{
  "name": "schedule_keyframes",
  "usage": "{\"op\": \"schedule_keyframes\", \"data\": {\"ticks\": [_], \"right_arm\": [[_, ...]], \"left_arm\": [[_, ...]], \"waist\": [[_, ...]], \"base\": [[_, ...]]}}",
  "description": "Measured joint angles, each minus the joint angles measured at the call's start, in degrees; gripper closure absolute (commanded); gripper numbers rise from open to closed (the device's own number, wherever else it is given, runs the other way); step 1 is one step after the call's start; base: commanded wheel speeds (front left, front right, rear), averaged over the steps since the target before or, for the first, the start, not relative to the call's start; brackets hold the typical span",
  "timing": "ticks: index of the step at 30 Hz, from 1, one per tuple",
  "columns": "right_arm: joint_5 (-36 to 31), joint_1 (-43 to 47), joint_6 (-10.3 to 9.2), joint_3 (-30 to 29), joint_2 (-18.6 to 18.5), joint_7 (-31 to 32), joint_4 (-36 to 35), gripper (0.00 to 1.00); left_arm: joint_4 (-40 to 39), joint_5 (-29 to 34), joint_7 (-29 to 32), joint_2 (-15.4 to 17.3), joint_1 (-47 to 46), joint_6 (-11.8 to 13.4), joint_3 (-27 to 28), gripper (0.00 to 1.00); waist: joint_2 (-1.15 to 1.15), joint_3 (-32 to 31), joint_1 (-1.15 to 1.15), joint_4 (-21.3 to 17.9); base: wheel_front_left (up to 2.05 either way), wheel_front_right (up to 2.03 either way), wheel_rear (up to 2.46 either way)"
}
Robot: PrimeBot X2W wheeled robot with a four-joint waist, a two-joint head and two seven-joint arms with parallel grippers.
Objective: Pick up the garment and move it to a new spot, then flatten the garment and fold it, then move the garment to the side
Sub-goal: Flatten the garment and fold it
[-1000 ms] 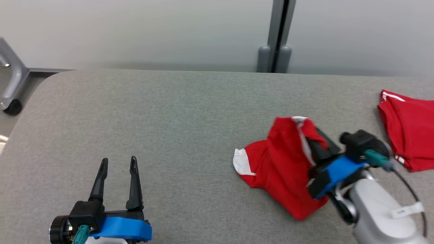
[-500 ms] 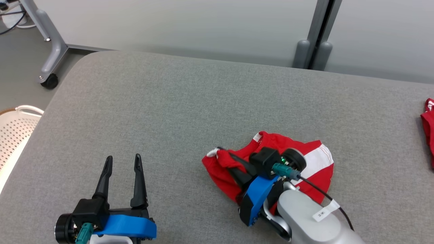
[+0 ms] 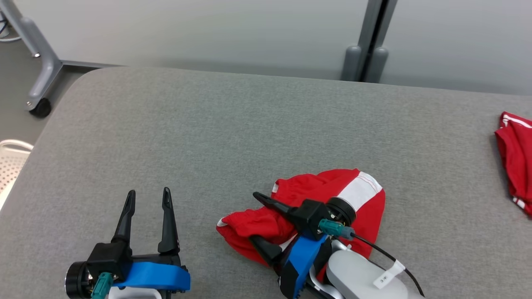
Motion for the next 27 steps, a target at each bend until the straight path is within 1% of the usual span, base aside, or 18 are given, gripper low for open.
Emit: {"op": "schedule_keyframes", "data": {"ticks": [2, 8, 16, 21, 27], "right_arm": [[-0.14, 1.05, 0.0, -0.15, -0.59, 0.0, -1.22, 0.0], [-1.63, 4.81, 0.0, 1.91, -5.61, 0.0, -3.65, 0.0], [-2.55, 9.57, 0.0, 1.86, -10.39, 0.0, -8.68, 0.0], [-3.21, 12.84, 0.0, -1.9, -13.0, -0.01, -11.59, 0.0], [-4.32, 16.37, 0.0, -9.45, -15.59, -0.02, -14.86, 0.0]], "left_arm": [[0.04, 0.34, 0.0, 0.0, 0.25, -0.19, 0.22, 0.0], [0.25, 0.8, 0.0, -0.01, 0.78, -0.7, 1.1, 0.0], [0.38, 1.2, 0.0, 0.0, 1.33, -1.22, 1.64, 0.0], [0.47, 1.54, 0.0, 0.0, 2.21, -1.33, 2.07, 0.0], [0.41, 1.63, 0.0, 0.0, 3.01, -1.62, 2.29, 0.0]], "waist": [[0.0, -0.32, 0.0, -0.93], [0.0, -1.38, 0.0, -3.03], [0.0, -2.45, 0.0, -4.38], [0.0, -3.49, 0.0, -5.06], [0.0, -4.32, 0.0, -5.91]], "base": [[0.0, 0.0, 0.0], [0.0, 0.0, 0.0], [0.0, 0.0, 0.0], [0.0, 0.0, 0.0], [0.0, 0.0, 0.0]]}}
